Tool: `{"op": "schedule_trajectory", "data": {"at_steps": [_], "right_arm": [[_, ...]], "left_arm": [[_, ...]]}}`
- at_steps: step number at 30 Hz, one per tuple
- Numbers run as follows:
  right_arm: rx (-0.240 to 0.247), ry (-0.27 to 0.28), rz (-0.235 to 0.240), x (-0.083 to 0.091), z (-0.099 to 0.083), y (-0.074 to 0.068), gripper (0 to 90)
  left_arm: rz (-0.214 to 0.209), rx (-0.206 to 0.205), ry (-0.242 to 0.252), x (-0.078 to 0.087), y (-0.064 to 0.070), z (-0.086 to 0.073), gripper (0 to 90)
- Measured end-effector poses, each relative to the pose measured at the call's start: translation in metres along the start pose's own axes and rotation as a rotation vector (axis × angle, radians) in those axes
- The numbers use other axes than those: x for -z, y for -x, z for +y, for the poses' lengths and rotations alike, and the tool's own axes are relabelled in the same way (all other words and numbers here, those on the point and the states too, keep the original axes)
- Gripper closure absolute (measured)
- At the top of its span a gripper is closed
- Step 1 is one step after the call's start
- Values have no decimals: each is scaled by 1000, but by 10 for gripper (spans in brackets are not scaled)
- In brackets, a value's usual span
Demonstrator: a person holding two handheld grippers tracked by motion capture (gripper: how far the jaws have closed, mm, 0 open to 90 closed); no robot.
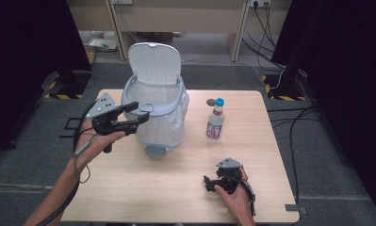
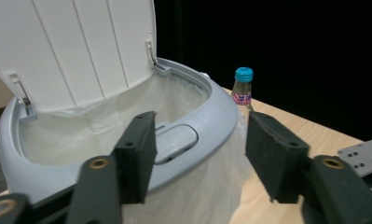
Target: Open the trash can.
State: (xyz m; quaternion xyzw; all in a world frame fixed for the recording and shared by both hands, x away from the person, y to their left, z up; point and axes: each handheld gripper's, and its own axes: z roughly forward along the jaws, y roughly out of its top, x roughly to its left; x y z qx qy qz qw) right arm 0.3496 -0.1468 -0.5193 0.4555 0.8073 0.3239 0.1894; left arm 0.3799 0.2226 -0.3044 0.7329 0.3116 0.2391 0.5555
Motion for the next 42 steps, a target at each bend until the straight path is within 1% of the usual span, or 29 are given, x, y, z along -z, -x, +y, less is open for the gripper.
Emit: {"op": "schedule_trajectory", "data": {"at_steps": [1,2,3,4,5,7,8,9,10,11,13,14,18,20,22,26,29,31,33,35,37,39,42], "right_arm": [[2,1,0,0,0,0,4],[-1,-1,0,0,0,0,4],[5,1,0,0,0,0,4],[-1,-2,0,0,0,0,4],[0,-1,0,0,0,0,4],[3,0,0,0,0,0,4],[-2,-2,0,0,0,0,4],[3,0,-1,0,0,0,4],[0,-1,0,0,0,0,4],[0,-1,-1,0,0,0,4],[3,0,0,0,0,0,4],[0,-1,-1,0,0,0,4],[1,-1,0,0,0,0,4],[-2,-2,0,0,0,0,4],[-2,-2,0,0,0,0,4],[-2,-2,0,0,0,0,4],[0,-1,0,0,0,0,4],[0,-1,-1,0,0,0,5],[0,-1,0,0,0,0,5],[0,-1,0,0,0,0,5],[0,-1,0,0,0,0,5],[0,-1,0,0,0,0,5],[-1,0,-3,0,0,-1,7]], "left_arm": [[4,0,0,2,2,-2,390],[10,-10,-3,5,3,-3,362],[10,-21,-4,7,5,-6,342],[10,-15,-4,9,7,-8,333],[14,0,-7,11,9,-11,300],[21,16,-5,15,12,-17,254],[21,16,-4,17,13,-22,223],[20,20,-7,18,14,-26,160],[18,22,-8,19,15,-30,143],[17,19,-6,20,15,-34,150],[10,25,-7,22,15,-43,145],[2,36,-4,22,15,-49,144],[-1,57,5,22,17,-68,144],[-7,75,15,20,18,-78,146],[-3,97,19,17,18,-88,148],[8,106,10,11,17,-104,150],[14,117,-6,5,15,-116,152],[17,124,-30,-1,11,-124,153],[30,128,-44,-5,8,-131,154],[25,133,-54,-8,5,-137,154],[28,139,-50,-11,2,-142,154],[27,147,-56,-14,0,-148,153],[31,147,-85,-17,-3,-157,152]]}}
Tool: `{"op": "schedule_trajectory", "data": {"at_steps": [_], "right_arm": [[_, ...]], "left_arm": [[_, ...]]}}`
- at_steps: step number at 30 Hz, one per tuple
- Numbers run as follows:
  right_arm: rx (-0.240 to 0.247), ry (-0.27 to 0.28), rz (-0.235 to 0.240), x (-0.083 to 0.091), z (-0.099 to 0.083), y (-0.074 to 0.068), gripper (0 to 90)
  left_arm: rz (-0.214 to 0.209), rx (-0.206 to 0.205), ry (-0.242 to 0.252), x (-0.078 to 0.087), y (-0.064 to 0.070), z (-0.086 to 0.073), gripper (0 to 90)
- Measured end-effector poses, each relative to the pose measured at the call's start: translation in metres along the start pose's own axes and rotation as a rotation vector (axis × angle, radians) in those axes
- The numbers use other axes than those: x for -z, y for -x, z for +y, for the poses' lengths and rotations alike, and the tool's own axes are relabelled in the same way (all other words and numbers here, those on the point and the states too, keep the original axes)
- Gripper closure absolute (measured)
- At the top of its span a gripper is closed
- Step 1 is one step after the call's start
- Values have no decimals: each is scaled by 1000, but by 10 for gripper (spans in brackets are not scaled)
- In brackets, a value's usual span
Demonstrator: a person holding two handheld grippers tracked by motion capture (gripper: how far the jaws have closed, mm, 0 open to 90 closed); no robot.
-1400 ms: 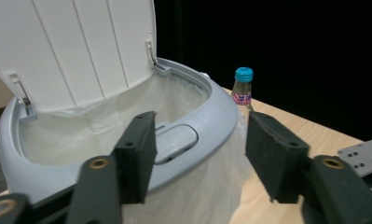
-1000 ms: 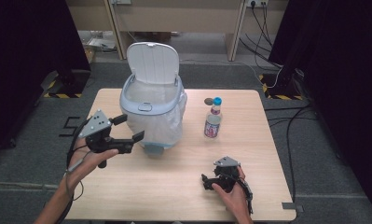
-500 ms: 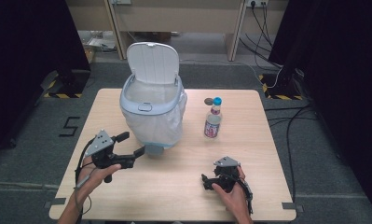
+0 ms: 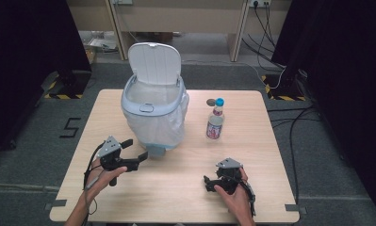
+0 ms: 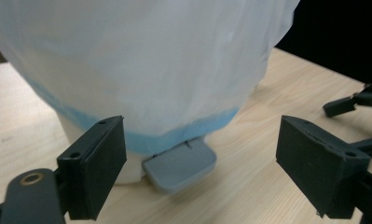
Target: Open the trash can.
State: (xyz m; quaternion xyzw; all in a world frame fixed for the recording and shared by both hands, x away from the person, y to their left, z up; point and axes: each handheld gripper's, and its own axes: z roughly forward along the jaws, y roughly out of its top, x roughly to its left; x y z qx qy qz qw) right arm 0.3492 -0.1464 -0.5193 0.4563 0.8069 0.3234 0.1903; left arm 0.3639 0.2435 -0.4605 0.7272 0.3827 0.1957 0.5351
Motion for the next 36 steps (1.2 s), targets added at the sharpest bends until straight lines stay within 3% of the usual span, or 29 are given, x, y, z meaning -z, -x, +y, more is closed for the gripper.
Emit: {"op": "schedule_trajectory", "data": {"at_steps": [9,13,17,32,36], "right_arm": [[0,0,0,0,0,0,8],[0,0,0,0,0,0,8],[4,1,-1,0,0,0,9],[10,3,0,1,-1,0,9],[10,1,1,1,-1,0,9]], "left_arm": [[45,18,-116,-13,-15,-29,161],[78,2,-185,-14,-21,-39,163],[90,20,-215,-13,-25,-44,164],[153,-27,-344,-19,-26,-57,167],[157,-26,-347,-20,-26,-58,155]]}}
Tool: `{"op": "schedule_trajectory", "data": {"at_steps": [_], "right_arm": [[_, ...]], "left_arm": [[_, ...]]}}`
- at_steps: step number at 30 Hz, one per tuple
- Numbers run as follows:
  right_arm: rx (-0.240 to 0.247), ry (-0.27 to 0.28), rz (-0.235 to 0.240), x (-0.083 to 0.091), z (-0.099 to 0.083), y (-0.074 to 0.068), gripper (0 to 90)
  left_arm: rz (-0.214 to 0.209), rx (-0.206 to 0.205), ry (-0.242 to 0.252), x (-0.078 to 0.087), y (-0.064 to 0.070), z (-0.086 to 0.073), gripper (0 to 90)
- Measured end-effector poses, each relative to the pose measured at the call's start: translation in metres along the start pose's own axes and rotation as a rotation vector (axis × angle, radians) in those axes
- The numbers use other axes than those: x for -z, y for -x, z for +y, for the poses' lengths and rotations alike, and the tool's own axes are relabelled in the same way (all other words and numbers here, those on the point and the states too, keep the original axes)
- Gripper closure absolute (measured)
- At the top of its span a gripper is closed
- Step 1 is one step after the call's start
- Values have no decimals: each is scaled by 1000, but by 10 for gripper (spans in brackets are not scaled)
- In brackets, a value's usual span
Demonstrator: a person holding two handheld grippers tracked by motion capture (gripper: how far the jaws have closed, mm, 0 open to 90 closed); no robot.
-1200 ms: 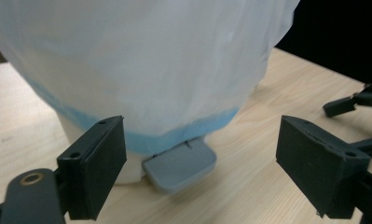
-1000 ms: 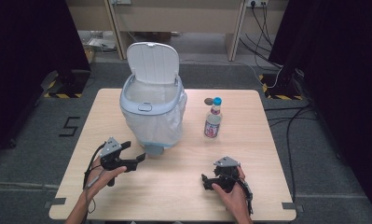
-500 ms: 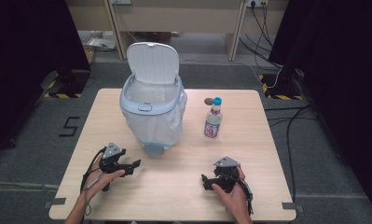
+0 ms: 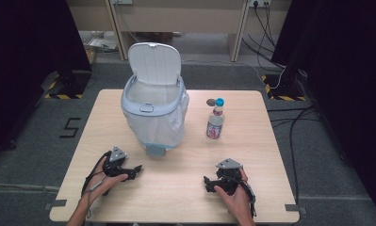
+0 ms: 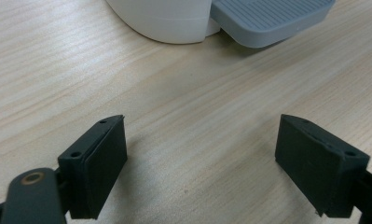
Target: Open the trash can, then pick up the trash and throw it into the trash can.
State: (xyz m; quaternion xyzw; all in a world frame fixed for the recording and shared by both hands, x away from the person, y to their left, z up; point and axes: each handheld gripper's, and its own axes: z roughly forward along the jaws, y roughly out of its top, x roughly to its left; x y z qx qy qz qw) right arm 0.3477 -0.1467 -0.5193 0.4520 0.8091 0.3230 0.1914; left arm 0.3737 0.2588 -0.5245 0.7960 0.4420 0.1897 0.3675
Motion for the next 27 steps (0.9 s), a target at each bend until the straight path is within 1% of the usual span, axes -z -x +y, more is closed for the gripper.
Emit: {"op": "schedule_trajectory", "data": {"at_steps": [12,15,16,18,19,20,21,22,23,24,26,27], "right_arm": [[0,1,3,0,0,0,5],[1,1,8,1,0,-1,27],[2,8,20,1,0,0,55],[15,43,32,4,-1,2,229],[29,70,25,5,-1,4,203],[9,92,6,7,0,4,137],[6,111,-5,9,1,5,123],[-2,140,-13,11,2,8,166],[-1,149,-13,13,4,10,172],[4,155,-18,14,6,13,144],[-4,161,-29,16,10,17,157],[-7,167,-41,17,14,19,146]], "left_arm": [[4,3,-2,0,0,0,146],[2,4,-2,0,0,0,147],[2,5,-2,0,0,0,147],[3,5,-2,0,0,0,147],[3,6,-2,-1,0,0,146],[4,7,-1,-1,0,1,146],[5,9,0,-1,0,1,145],[5,9,1,-1,-1,1,145],[6,9,3,-2,-1,1,144],[7,10,2,-2,-1,1,144],[7,10,2,-2,-1,1,144],[7,10,3,-2,-1,1,144]]}}
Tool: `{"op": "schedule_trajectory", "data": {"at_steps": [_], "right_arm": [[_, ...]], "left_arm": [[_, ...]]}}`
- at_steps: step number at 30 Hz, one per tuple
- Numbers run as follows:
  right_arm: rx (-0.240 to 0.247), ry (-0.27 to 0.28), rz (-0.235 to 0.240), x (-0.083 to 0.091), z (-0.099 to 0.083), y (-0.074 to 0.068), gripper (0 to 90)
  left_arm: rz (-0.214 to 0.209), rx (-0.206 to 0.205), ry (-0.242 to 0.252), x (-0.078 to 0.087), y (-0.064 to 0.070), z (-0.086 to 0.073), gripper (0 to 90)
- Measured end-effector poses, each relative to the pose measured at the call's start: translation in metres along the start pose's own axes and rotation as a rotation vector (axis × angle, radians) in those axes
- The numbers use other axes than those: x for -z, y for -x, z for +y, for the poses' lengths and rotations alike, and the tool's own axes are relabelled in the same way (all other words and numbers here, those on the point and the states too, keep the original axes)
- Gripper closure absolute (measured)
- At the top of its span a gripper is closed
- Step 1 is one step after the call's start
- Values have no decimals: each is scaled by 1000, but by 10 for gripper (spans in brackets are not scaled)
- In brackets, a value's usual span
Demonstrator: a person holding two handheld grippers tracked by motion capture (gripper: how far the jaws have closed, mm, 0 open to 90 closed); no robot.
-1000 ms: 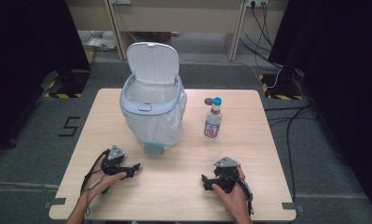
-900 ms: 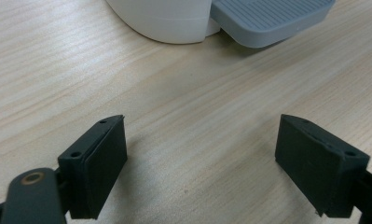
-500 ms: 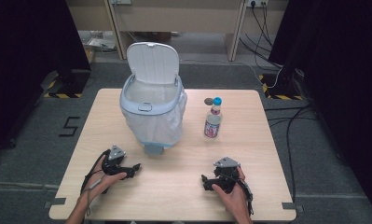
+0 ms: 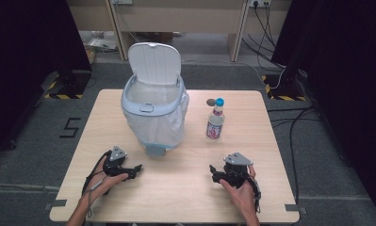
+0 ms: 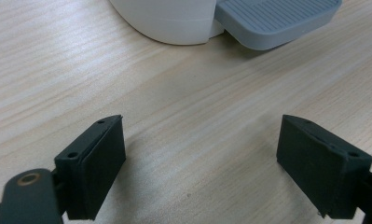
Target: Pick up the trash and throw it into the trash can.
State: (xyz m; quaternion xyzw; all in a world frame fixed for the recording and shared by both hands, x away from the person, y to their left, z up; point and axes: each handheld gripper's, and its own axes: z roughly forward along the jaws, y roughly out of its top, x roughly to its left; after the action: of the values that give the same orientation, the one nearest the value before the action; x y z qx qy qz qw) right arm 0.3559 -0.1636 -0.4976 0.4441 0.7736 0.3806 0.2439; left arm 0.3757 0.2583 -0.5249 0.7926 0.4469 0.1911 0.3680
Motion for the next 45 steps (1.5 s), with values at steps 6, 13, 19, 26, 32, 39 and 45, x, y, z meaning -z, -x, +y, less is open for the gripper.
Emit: {"op": "schedule_trajectory", "data": {"at_steps": [6,13,19,26,32,39,45], "right_arm": [[8,48,-15,-1,16,12,148],[-5,104,-29,-13,40,26,149],[4,119,-39,-27,56,31,150],[-9,157,-48,-42,70,34,152],[-22,158,-53,-57,82,35,142],[-56,135,-68,-78,88,41,151],[-71,132,-61,-91,86,45,157]], "left_arm": [[-1,0,-2,0,0,0,145],[-2,2,0,0,0,0,145],[-6,6,0,0,-1,0,145],[-22,23,6,1,-3,0,145],[-36,37,13,2,-5,0,145],[-22,20,3,1,-3,0,145],[0,-2,1,0,0,0,141]]}}
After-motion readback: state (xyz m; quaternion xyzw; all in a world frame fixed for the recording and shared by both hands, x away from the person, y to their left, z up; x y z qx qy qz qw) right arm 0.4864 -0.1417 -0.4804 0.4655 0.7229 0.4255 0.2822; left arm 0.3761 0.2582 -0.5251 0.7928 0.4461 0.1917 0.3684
